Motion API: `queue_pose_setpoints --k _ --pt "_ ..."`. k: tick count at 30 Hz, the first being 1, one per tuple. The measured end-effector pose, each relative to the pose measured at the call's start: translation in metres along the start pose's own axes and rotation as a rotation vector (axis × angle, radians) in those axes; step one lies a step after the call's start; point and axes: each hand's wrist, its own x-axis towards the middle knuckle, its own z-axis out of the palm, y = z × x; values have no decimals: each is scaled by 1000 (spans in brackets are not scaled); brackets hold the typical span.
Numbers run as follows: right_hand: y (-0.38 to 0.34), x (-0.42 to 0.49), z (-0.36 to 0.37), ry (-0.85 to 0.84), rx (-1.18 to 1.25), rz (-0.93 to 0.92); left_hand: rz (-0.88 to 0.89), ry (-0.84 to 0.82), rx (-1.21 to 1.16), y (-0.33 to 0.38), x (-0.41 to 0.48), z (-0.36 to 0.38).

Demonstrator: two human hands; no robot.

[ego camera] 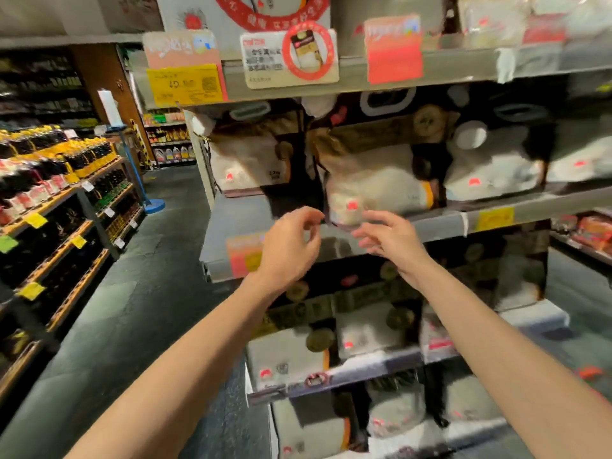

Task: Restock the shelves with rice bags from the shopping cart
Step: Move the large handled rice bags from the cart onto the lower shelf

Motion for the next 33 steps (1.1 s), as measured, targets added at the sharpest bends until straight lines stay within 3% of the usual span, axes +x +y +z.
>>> queue_pose_setpoints --k 3,8,10,15,19,29,33 --pt "58 -40 -59 141 -5 139 -40 -110 -94 25 -46 50" --pt "131 -131 -150 242 -31 307 -437 -477 -456 66 -103 153" --pt "162 -175 -190 343 -78 354 -478 -599 -483 85 -130 194" --pt "206 -283 -281 653 -91 480 -380 -933 -539 146 -186 295" --pt "210 -329 -325 791 -91 545 -314 -1109 -490 197 -216 363" --pt "244 -333 -452 1086 100 515 226 -1168 -285 295 -230 502" --pt "283 -318 -504 1161 71 695 296 -1324 -97 318 -218 574"
